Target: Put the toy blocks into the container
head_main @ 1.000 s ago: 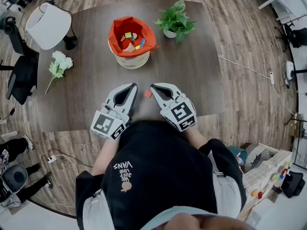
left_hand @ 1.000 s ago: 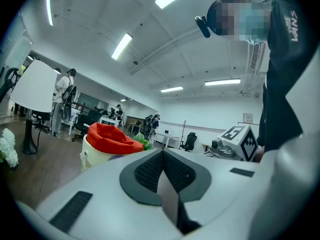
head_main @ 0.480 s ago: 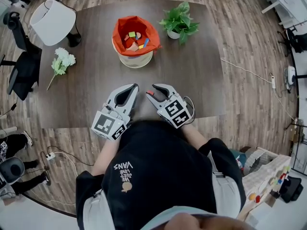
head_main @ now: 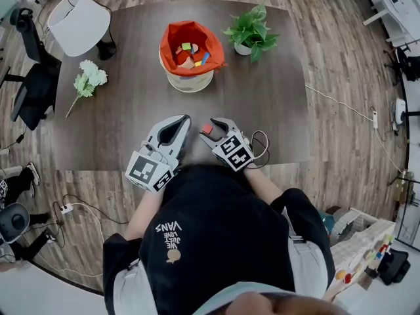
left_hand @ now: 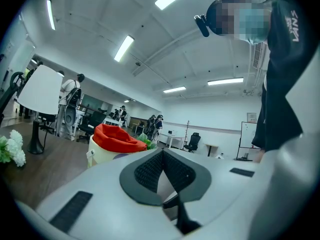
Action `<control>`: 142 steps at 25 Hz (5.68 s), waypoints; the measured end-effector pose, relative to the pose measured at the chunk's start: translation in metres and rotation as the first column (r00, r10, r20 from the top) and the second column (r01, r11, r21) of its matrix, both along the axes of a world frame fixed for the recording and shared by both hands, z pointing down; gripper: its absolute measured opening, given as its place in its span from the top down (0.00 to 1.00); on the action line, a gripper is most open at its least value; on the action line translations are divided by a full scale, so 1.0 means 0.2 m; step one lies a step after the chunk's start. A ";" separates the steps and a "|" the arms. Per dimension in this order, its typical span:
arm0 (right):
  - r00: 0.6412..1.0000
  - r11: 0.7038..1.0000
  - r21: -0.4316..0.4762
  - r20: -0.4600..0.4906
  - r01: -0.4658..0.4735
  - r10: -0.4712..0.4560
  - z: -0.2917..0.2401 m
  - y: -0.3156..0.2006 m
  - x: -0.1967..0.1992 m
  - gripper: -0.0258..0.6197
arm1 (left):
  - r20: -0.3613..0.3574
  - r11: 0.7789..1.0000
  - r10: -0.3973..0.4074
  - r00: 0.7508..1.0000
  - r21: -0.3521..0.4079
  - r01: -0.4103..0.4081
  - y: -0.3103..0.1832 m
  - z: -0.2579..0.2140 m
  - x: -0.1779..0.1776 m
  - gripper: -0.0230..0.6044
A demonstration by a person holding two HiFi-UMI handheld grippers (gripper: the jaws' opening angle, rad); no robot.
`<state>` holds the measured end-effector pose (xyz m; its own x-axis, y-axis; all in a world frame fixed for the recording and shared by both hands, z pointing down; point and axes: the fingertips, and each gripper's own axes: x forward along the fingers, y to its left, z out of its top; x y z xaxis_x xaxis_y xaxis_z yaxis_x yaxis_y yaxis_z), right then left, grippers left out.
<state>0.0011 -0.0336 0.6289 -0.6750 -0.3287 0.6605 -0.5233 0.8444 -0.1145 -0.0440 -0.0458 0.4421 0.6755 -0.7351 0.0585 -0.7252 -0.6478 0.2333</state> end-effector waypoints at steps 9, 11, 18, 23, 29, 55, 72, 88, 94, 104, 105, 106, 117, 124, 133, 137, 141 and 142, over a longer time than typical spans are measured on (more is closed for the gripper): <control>0.997 0.998 -0.045 -0.068 0.031 -0.034 0.16 0.01 -0.01 0.61 | -0.001 1.000 -0.009 1.000 -0.002 0.009 0.00 0.00 0.00 0.95; 0.996 0.998 -0.055 -0.080 0.036 -0.040 0.18 0.00 -0.01 0.61 | 0.000 1.000 -0.013 1.000 -0.001 0.013 -0.01 0.00 -0.01 0.95; 0.991 0.996 -0.067 -0.114 0.057 -0.065 0.23 0.00 -0.02 0.61 | -0.003 1.000 -0.019 1.000 -0.003 0.019 -0.02 0.00 -0.01 0.95; 0.984 0.995 -0.067 -0.156 0.076 -0.085 0.25 -0.01 -0.01 0.61 | 0.002 1.000 -0.013 1.000 0.005 0.013 -0.03 -0.02 -0.01 0.95; 0.979 0.993 -0.080 -0.176 0.090 -0.103 0.29 0.00 -0.01 0.63 | 0.007 1.000 -0.014 1.000 0.005 0.014 -0.04 -0.02 -0.01 0.95; 0.998 0.996 0.088 0.053 -0.023 0.019 -0.18 -0.15 -0.02 0.72 | -0.015 0.999 -0.038 0.999 0.016 0.039 -0.08 -0.04 -0.05 0.95; 0.965 0.953 0.293 0.263 -0.076 -0.004 -0.89 -0.23 -0.07 0.72 | -0.030 0.998 -0.054 0.998 0.035 0.055 -0.10 -0.07 -0.09 0.95; 0.962 0.942 0.329 0.270 -0.062 -0.031 -1.01 -0.36 -0.11 0.72 | -0.036 0.998 -0.054 0.998 0.044 0.056 -0.17 -0.11 -0.08 0.95; 0.965 0.937 0.344 0.261 -0.062 -0.032 -1.05 -0.47 -0.13 0.72 | -0.042 0.998 -0.057 0.998 0.036 0.058 -0.20 -0.10 -0.09 0.95; 0.970 0.932 0.354 0.244 -0.079 -0.011 -1.04 -0.69 -0.15 0.72 | -0.033 0.998 -0.062 0.998 0.031 0.063 -0.27 -0.11 -0.11 0.95; 0.970 0.932 0.353 0.242 -0.079 -0.009 -1.04 -0.71 -0.15 0.72 | -0.033 0.997 -0.063 0.997 0.030 0.064 -0.28 -0.11 -0.11 0.95; 0.971 0.932 0.353 0.239 -0.079 -0.008 -1.03 -0.72 -0.15 0.72 | -0.033 0.997 -0.064 0.997 0.029 0.065 -0.28 -0.10 -0.11 0.95; 0.980 0.944 0.321 0.197 -0.072 0.008 -0.91 -0.90 -0.18 0.72 | -0.027 0.996 -0.090 0.996 0.006 0.090 -0.33 -0.08 -0.13 0.95; 0.988 0.956 0.288 0.152 -0.049 0.005 -0.81 -0.98 -0.21 0.72 | -0.025 0.995 -0.103 0.994 0.001 0.103 -0.33 -0.07 -0.14 0.95; 0.994 0.967 0.250 0.103 -0.052 0.026 -0.72 -1.01 -0.23 0.72 | -0.030 0.995 -0.100 0.995 0.002 0.100 -0.32 -0.07 -0.13 0.95; 0.993 0.968 0.247 0.111 -0.052 0.025 -0.71 -1.00 -0.24 0.71 | -0.030 0.995 -0.102 0.994 0.005 0.102 -0.31 -0.07 -0.14 0.95; 0.993 0.967 0.247 0.118 -0.056 0.028 -0.72 -1.00 -0.23 0.71 | -0.029 0.995 -0.102 0.994 0.008 0.102 -0.30 -0.08 -0.12 0.95; 0.993 0.967 0.248 0.118 -0.057 0.028 -0.73 -1.00 -0.23 0.71 | -0.028 0.995 -0.101 0.995 0.007 0.101 -0.30 -0.09 -0.12 0.95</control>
<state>-0.0439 -0.2327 0.4836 -0.7220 -0.5038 0.4742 -0.5550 0.8310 0.0377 -0.0683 -0.1055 0.4249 0.5991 -0.7999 0.0347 -0.7804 -0.5737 0.2487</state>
